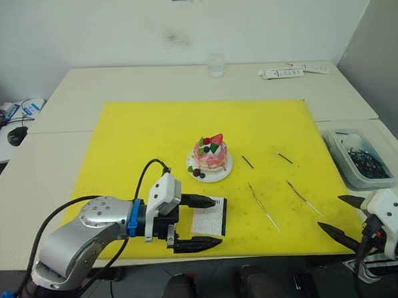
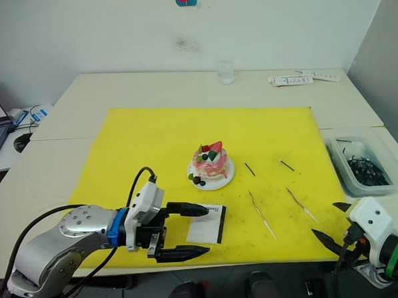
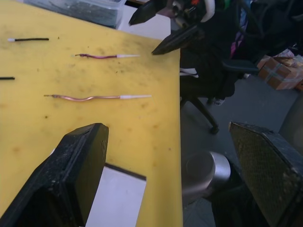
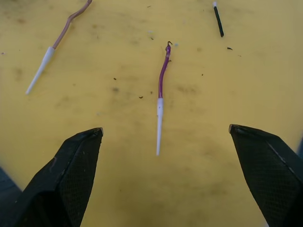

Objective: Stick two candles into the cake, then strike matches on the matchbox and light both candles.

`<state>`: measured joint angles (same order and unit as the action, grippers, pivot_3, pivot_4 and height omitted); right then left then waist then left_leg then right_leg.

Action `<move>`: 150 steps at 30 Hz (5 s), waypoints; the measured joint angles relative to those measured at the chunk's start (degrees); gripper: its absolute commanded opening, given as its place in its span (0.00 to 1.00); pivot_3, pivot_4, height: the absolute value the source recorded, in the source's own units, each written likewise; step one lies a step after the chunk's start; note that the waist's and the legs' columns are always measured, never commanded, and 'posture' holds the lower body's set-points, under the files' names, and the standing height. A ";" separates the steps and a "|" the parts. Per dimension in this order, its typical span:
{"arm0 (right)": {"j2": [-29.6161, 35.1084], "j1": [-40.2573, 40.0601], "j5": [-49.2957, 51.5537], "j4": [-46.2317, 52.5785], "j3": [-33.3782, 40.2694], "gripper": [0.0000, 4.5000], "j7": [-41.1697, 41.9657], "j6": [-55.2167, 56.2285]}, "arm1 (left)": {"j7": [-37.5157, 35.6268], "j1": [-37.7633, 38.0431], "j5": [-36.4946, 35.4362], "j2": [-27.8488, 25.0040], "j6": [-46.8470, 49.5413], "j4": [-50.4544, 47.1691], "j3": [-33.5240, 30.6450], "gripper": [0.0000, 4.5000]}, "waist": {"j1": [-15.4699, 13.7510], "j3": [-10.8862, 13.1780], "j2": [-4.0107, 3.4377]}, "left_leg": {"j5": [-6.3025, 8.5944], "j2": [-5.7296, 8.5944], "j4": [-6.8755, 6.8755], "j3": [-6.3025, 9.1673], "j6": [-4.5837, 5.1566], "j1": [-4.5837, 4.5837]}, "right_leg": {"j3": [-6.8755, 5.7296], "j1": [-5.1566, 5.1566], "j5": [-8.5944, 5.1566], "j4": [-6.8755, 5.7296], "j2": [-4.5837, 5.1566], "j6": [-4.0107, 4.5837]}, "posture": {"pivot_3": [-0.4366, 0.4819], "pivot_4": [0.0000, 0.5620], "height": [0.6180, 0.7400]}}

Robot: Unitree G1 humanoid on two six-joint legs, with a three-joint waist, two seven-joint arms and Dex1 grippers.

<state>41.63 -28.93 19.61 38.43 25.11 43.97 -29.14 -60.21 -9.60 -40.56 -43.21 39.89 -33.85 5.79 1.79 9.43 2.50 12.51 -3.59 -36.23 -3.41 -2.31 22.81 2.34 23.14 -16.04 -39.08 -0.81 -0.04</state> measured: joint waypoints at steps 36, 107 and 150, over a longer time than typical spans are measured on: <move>-6.29 9.21 21.47 2.24 4.83 0.00 -8.54 -18.05 | 13.95 -3.07 -9.56 7.61 11.87 2.98 -2.19 1.00 | -0.06 -0.03 -0.04 | 0.00 -0.03 -0.02 0.03 0.00 0.03 | 0.04 0.01 0.04 -0.01 -0.03 -0.08 | 0.48 0.27 1.00; 9.81 43.07 75.63 0.38 -19.51 0.93 -40.32 -13.64 | 43.68 -18.76 -44.99 11.57 10.07 13.02 -11.58 0.00 | -0.09 0.16 0.08 | 0.00 0.01 -0.16 0.00 0.00 0.22 | 0.08 0.08 0.12 0.17 -0.05 -0.21 | 0.48 0.27 1.00; 2.66 59.49 28.00 5.42 -34.75 1.00 -26.43 -27.87 | 11.88 -22.07 10.25 13.42 -15.44 33.85 -6.90 0.00 | -0.18 0.21 0.07 | -0.01 -0.09 -0.12 0.04 0.00 1.17 | -0.09 0.97 0.05 0.08 0.06 -0.24 | 0.48 0.27 1.00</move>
<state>44.29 30.56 47.61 43.85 -9.64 17.54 -57.01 -48.33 -31.67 -30.31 -29.80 24.45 0.00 -1.10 1.61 9.64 2.56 12.50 -3.68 -36.35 -3.37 -2.32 23.98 2.25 24.10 -15.98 -38.99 -0.75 -0.28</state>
